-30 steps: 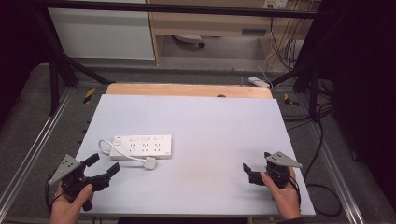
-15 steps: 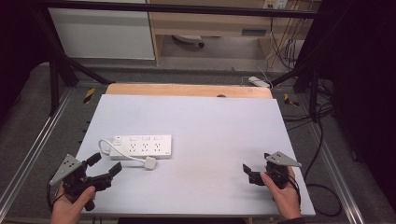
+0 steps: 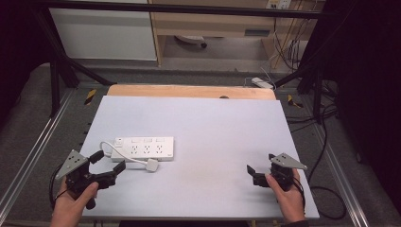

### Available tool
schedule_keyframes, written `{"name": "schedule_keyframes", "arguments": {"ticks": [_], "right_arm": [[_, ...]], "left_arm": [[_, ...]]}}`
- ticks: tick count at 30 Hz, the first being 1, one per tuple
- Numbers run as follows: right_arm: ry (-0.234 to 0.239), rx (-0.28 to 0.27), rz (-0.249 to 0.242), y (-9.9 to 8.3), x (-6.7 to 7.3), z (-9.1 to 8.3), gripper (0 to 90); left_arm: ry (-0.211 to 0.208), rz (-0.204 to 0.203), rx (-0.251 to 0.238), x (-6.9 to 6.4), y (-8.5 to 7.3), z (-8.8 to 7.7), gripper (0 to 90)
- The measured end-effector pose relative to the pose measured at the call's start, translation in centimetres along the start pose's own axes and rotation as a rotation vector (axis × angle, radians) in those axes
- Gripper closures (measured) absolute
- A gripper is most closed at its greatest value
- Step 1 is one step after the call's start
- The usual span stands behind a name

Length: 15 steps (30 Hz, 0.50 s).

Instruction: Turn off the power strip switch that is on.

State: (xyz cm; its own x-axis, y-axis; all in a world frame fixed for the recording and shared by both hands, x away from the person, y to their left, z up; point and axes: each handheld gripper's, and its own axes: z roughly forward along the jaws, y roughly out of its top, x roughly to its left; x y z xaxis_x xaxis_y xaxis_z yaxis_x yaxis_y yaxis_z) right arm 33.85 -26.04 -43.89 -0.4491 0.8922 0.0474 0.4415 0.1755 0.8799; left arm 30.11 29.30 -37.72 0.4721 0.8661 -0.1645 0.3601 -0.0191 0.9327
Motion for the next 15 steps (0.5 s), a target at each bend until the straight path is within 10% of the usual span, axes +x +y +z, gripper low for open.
{"name": "schedule_keyframes", "arguments": {"ticks": [15], "right_arm": [[0.022,0.007,-0.01,0.0,0.2,0.4,2.3]], "left_arm": [[-0.004,0.031,0.006,-1.2,3.8,1.8,3.8]]}}
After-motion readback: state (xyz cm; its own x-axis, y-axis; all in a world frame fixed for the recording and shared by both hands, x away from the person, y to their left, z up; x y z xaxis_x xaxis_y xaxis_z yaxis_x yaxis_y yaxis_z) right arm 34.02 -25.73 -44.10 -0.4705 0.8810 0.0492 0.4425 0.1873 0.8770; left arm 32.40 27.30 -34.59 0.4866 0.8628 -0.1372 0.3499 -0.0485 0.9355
